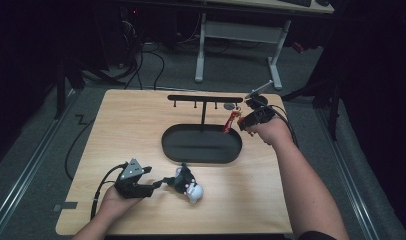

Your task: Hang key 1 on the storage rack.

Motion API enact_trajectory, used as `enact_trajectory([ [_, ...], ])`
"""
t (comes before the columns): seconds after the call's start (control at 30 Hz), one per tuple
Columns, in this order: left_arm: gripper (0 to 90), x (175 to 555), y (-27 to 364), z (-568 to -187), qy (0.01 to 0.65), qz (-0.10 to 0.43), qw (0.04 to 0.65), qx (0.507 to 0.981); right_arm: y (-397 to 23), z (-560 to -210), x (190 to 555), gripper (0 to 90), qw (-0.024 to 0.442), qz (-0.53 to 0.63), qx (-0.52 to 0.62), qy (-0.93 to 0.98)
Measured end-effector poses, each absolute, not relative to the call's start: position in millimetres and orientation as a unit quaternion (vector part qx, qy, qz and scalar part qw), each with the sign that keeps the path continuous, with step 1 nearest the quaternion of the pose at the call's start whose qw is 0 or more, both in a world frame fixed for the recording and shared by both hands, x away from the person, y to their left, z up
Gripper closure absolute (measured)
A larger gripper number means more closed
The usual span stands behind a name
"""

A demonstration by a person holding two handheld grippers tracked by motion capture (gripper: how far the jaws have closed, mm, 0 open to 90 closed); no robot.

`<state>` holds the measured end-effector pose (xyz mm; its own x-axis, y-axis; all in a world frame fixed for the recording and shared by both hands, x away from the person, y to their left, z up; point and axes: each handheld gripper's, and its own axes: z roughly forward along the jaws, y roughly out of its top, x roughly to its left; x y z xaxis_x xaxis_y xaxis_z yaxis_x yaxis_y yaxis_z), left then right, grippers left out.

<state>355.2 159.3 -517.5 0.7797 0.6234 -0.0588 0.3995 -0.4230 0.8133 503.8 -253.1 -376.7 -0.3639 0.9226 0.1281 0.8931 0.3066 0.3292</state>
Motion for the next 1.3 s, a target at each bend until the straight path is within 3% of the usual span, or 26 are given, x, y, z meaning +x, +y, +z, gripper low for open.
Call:
enact_trajectory([
  [0.07,32.7,355.1,159.1,-517.6,0.307,0.127,0.441,0.834,-253.5,-380.6,503.8,65.0,0.041,0.174,0.562,0.808],
  [0.23,32.7,355.1,158.8,-517.4,0.307,0.125,0.441,0.834,-256.1,-386.5,502.7,50.0,0.035,0.184,0.575,0.796],
  [0.47,32.7,355.2,157.3,-517.6,0.304,0.123,0.440,0.836,-263.9,-385.0,483.2,45.6,0.055,0.202,0.575,0.791],
  [0.63,34.0,353.0,156.2,-515.6,0.299,0.125,0.449,0.833,-266.1,-396.5,445.8,41.8,0.125,0.258,0.538,0.793],
  [0.8,35.3,351.5,151.6,-515.5,0.289,0.126,0.442,0.840,-268.4,-437.4,393.2,42.6,0.179,0.290,0.504,0.794],
  [1.0,37.9,351.2,149.5,-516.1,0.288,0.130,0.439,0.841,-282.7,-482.9,343.7,42.4,0.212,0.339,0.515,0.758],
  [1.23,43.6,350.5,149.1,-520.0,0.304,0.130,0.430,0.840,-299.5,-490.4,300.1,42.1,0.268,0.436,0.485,0.709],
  [1.3,47.3,349.6,149.5,-519.4,0.306,0.131,0.435,0.837,-305.2,-492.6,292.9,42.1,0.260,0.454,0.482,0.703],
])
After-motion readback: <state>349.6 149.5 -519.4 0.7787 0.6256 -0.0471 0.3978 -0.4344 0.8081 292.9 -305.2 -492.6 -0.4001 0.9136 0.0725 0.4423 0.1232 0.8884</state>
